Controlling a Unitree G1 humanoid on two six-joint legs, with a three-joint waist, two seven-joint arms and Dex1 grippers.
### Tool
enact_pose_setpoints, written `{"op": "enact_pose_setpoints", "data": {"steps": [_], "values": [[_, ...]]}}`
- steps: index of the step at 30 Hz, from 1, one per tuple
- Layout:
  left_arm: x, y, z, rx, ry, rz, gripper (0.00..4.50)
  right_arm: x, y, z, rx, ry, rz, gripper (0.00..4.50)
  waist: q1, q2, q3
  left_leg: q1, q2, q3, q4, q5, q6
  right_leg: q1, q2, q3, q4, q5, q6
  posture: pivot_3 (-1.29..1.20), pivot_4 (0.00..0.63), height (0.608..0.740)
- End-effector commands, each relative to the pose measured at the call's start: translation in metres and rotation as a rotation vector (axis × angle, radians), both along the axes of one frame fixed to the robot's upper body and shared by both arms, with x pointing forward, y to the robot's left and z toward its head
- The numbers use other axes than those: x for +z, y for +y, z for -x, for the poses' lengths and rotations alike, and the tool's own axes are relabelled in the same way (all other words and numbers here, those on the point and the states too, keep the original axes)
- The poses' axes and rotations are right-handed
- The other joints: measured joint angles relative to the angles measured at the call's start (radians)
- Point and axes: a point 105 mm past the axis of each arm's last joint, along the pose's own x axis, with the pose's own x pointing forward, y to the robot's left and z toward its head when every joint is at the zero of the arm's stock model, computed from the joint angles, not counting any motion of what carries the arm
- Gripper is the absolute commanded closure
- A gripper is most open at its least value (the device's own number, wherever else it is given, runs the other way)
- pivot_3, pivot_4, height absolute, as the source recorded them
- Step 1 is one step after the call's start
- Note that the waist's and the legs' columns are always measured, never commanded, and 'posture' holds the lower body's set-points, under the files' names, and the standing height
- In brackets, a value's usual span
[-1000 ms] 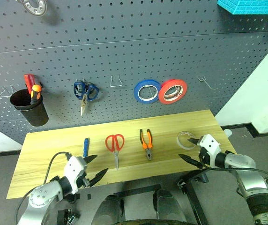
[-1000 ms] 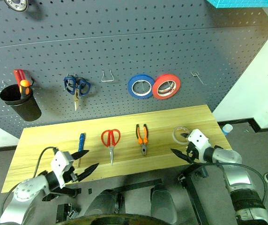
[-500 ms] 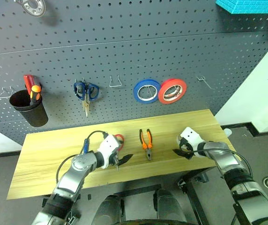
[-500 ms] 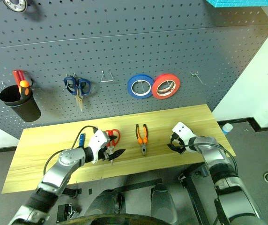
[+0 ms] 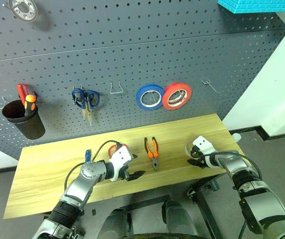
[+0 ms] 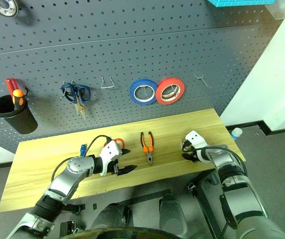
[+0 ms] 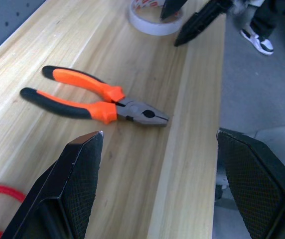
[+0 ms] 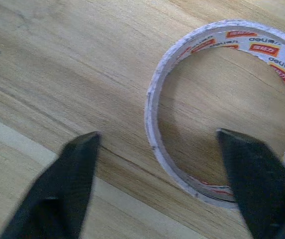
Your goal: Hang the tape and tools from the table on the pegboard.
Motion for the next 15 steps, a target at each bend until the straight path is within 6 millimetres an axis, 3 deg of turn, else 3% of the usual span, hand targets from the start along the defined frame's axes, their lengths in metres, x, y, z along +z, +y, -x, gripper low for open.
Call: {"op": "enact_pose_setpoints", "data": {"steps": [1, 8, 13, 15], "values": [[0.008, -0.002, -0.003, -0.007, -0.035, 0.02, 0.68, 0.004, 0.0, -0.005, -0.009, -0.015, -0.001, 2.2, -0.002, 0.0, 0.0, 0.0, 0.0, 0.0, 0.0, 0.0, 0.0, 0.0, 0.0, 0.0, 0.0, 0.0, 0.0, -0.07, 0.062, 0.738], [0.006, 0.005, -0.002, 0.01, -0.047, 0.012, 0.68, 0.012, 0.003, -0.008, 0.053, -0.073, -0.003, 4.48, -0.002, 0.002, -0.001, 0.0, 0.0, 0.0, 0.0, 0.0, 0.0, 0.0, 0.0, 0.0, 0.0, 0.001, 0.001, -0.07, 0.064, 0.738], [0.018, 0.009, -0.005, 0.025, -0.132, 0.05, 0.68, 0.04, -0.005, -0.01, 0.103, -0.239, 0.057, 4.48, 0.002, 0.002, -0.002, 0.0, 0.0, 0.0, 0.0, 0.0, 0.0, -0.001, 0.0, 0.0, 0.0, 0.001, 0.002, -0.05, 0.069, 0.738], [0.034, 0.01, -0.009, 0.029, -0.213, 0.115, 0.68, 0.059, -0.008, -0.008, 0.124, -0.354, 0.099, 4.48, 0.006, 0.002, -0.002, -0.001, 0.0, 0.0, 0.0, 0.0, 0.0, -0.001, 0.0, 0.0, 0.0, 0.001, 0.002, -0.06, 0.071, 0.738]]}}
